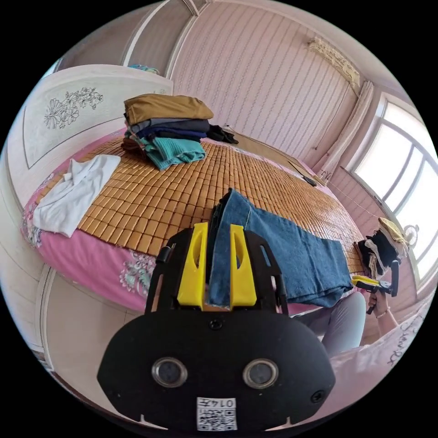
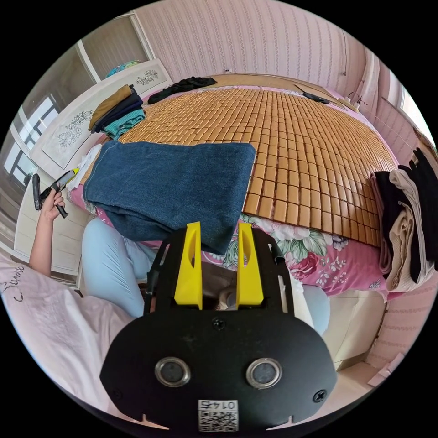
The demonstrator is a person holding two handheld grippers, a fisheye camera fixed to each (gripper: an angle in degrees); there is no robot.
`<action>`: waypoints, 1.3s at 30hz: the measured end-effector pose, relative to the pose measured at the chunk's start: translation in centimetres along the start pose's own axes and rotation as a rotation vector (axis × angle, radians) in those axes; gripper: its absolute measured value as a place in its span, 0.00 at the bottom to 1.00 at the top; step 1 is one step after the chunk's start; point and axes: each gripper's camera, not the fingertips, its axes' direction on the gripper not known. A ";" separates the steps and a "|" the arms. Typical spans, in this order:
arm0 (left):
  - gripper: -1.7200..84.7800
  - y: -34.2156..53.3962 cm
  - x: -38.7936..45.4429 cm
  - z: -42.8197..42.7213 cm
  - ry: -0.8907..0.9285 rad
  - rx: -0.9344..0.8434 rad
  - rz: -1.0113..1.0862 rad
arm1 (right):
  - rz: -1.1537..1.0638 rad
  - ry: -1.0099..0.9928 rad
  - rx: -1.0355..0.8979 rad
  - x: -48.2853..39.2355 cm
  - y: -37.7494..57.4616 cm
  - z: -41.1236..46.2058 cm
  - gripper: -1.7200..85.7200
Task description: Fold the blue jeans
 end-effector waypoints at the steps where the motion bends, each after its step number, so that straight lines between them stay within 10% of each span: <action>1: 0.15 -1.2 0.6 2.3 -0.009 -0.065 0.020 | 0.005 -0.007 -0.010 0.0 0.0 0.2 0.17; 14: 0.07 -2.1 5.8 8.4 -0.196 -0.235 0.244 | 0.035 -0.067 -0.026 0.3 -0.4 1.9 0.16; 21: 0.09 0.0 8.1 1.7 -0.319 -0.005 0.242 | -0.018 -0.043 -0.068 -0.1 -1.2 0.6 0.14; 30: 0.01 9.8 24.7 5.3 0.210 -0.103 0.459 | -0.539 -0.065 -0.013 -13.3 -11.4 3.3 0.02; 39: 0.01 12.9 28.6 8.7 0.158 -0.069 0.440 | -0.562 0.037 -0.132 -17.9 -20.2 11.6 0.02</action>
